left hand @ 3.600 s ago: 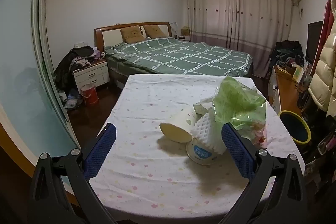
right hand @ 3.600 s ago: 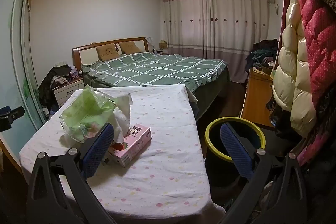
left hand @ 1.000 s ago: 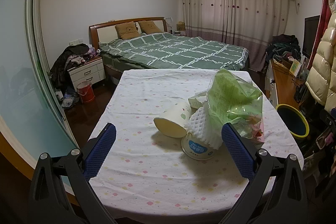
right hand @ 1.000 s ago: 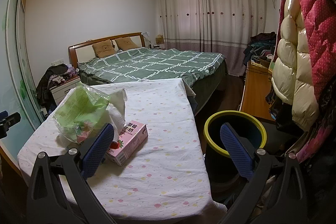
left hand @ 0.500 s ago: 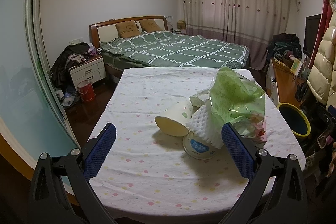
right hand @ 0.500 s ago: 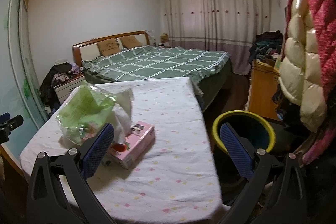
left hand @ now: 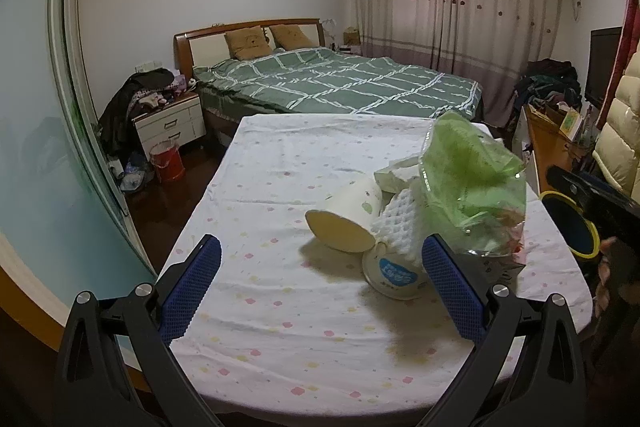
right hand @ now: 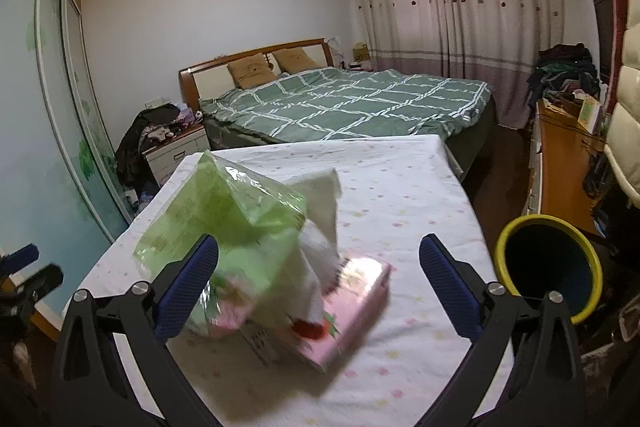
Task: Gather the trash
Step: 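Grasp the green plastic bag with the right tool and lift it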
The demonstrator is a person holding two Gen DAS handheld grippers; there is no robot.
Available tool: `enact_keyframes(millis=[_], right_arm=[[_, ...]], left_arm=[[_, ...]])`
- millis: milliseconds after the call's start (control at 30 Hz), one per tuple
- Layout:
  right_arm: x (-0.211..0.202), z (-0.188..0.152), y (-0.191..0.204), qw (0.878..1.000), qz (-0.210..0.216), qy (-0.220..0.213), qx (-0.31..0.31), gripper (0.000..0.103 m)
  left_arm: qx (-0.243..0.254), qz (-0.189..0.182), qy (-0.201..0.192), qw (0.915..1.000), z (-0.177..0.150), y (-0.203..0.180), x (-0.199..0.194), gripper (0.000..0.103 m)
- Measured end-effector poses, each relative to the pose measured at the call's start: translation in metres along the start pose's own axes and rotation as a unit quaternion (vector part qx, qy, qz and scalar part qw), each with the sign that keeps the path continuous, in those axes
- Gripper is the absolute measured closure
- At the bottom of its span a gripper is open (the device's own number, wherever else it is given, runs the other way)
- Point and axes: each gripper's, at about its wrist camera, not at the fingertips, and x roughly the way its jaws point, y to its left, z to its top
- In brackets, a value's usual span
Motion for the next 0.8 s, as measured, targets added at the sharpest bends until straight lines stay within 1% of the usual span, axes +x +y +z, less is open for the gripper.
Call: enact_keyframes(millis=[100,267,367,433,467,500,533,567,600,633,733,800], right_arm=[[0.017,0.005,0.007,1.000,0.006,0.014,-0.002,0.009],[0.040,0.007,0.017,0.999,0.014,0.046,-0.009,0.023],[0.047,0.007,0.021,0.998,0.017,0.060,-0.011,0.036],[0.053,0.006,0.024,0.997,0.016,0.069,-0.014,0.051],[0.055,0.005,0.025,0.997,0.018,0.072,-0.014,0.055],[0.055,0.005,0.025,0.997,0.020,0.074,-0.012,0.065],[0.054,0.005,0.024,0.997,0.022,0.072,-0.009,0.072],[0.054,0.006,0.023,0.997,0.022,0.070,-0.009,0.074],[0.052,0.006,0.023,0.997,0.024,0.067,-0.008,0.080],[0.050,0.007,0.022,0.997,0.030,0.065,-0.005,0.087],[0.041,0.011,0.018,0.998,0.043,0.051,0.000,0.097],[0.033,0.015,0.016,0.998,0.055,0.042,0.004,0.099]], left_arm=[[0.007,0.007,0.003,0.9999,-0.001,0.000,0.006,0.004],[0.007,0.004,0.010,0.9999,-0.001,0.004,0.016,0.004],[0.006,0.004,0.014,0.9999,-0.002,0.006,0.022,0.004],[0.006,0.002,0.017,0.9998,-0.002,0.007,0.026,0.004],[0.006,0.001,0.018,0.9998,-0.002,0.007,0.028,0.004],[0.007,0.001,0.019,0.9998,-0.002,0.007,0.029,0.004],[0.007,0.001,0.020,0.9998,-0.002,0.007,0.030,0.004],[0.008,0.002,0.021,0.9998,-0.003,0.008,0.031,0.004],[0.007,0.002,0.022,0.9997,-0.003,0.008,0.032,0.004],[0.008,0.002,0.022,0.9997,-0.003,0.007,0.033,0.004],[0.009,0.001,0.022,0.9997,-0.003,0.006,0.033,0.004],[0.011,-0.001,0.022,0.9997,-0.003,0.004,0.033,0.004]])
